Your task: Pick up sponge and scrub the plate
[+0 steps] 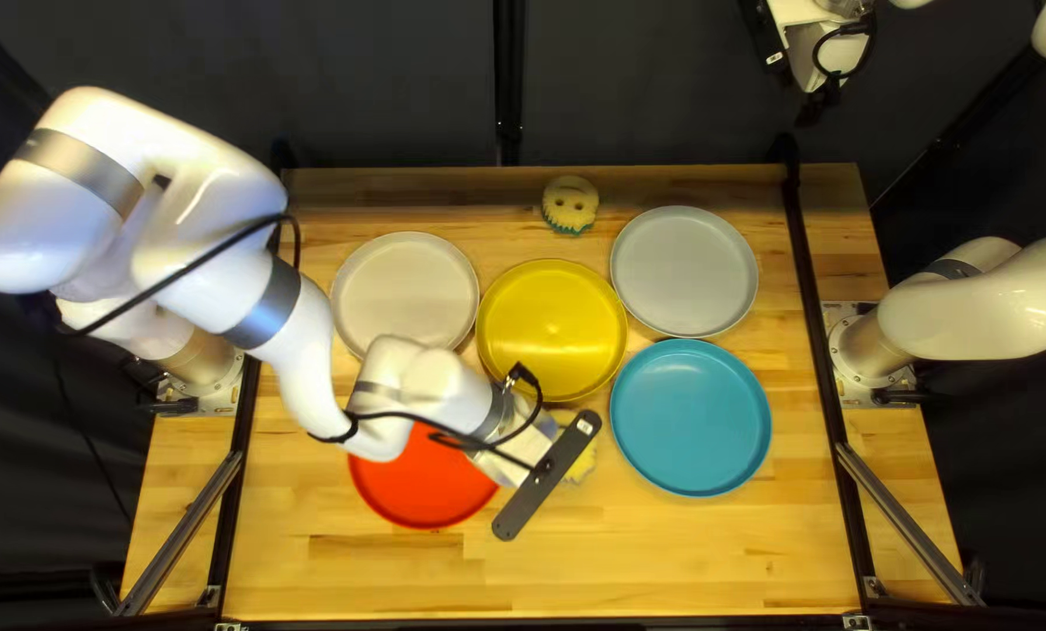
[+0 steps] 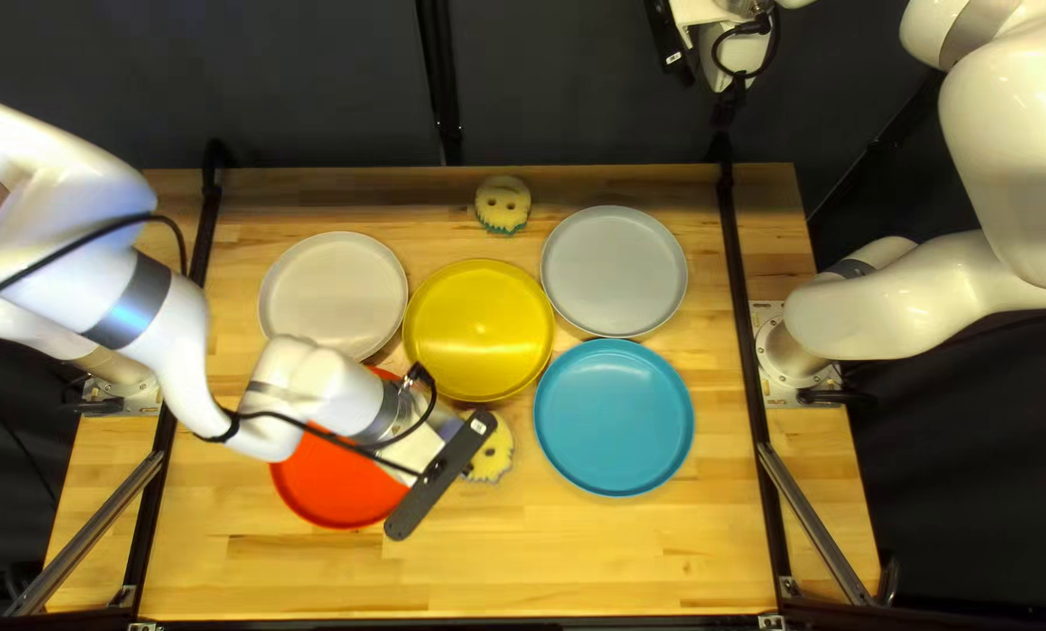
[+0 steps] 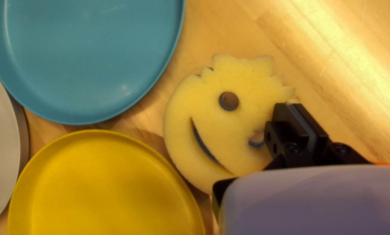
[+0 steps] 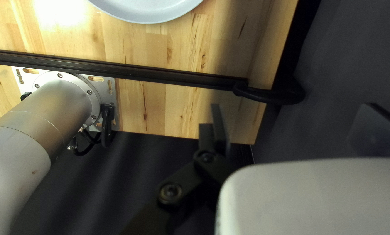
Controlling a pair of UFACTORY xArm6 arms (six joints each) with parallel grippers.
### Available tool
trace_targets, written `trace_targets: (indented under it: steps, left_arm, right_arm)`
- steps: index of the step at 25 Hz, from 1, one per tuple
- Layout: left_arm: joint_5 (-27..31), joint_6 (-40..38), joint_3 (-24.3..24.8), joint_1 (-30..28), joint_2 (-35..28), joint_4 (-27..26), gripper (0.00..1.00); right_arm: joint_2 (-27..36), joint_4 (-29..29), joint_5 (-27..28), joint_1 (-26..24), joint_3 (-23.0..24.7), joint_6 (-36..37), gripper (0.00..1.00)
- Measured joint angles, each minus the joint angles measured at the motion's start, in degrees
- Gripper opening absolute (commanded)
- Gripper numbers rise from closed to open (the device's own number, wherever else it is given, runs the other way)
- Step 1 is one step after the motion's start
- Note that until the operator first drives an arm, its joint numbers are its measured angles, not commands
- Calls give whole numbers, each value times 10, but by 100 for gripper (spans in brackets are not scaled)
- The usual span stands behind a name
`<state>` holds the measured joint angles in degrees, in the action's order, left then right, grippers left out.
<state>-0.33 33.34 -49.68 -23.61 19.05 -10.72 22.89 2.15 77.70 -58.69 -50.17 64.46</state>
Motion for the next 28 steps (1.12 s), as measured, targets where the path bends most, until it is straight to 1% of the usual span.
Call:
trace_targets:
  steps: [1, 4, 5, 6, 7, 8, 9, 10, 13, 16, 18, 21, 26, 28]
  left_arm:
    - [-3, 42, -2, -7, 5, -49, 100]
    - [-11, 189, -11, -31, 16, -222, 100]
    - [-12, 234, -15, -38, 18, -270, 100]
    - [-12, 268, -17, -43, 18, -306, 100]
    - [-12, 288, -15, -44, 15, -326, 100]
    - [-9, 294, -11, -42, 11, -330, 100]
    - [-6, 288, -1, -37, 2, -319, 100]
    - [0, 274, 12, -28, -13, -296, 100]
    - [28, 214, 63, 15, -83, -206, 100]
    - [85, 167, 113, 75, -168, -131, 100]
    - [127, 152, 137, 113, -213, -101, 100]
    - [190, 169, 162, 172, -264, -90, 100]
    - [324, 246, 187, 301, -349, -88, 100]
    - [370, 263, 195, 338, -385, -78, 100]
  right_arm:
    - [0, 0, 0, 0, 0, 0, 100]
    - [0, 0, 0, 0, 0, 0, 100]
    - [0, 0, 0, 0, 0, 0, 100]
    - [0, 0, 0, 0, 0, 0, 100]
    - [0, 0, 0, 0, 0, 0, 100]
    - [0, 0, 0, 0, 0, 0, 100]
    - [0, 0, 0, 0, 0, 0, 100]
    - [0, 0, 0, 0, 0, 0, 100]
    - [0, 0, 0, 0, 0, 0, 100]
    - [0, 0, 0, 0, 0, 0, 100]
    - [0, 0, 0, 0, 0, 0, 100]
    - [0, 0, 0, 0, 0, 0, 100]
    - [0, 0, 0, 0, 0, 0, 100]
    - [0, 0, 0, 0, 0, 0, 100]
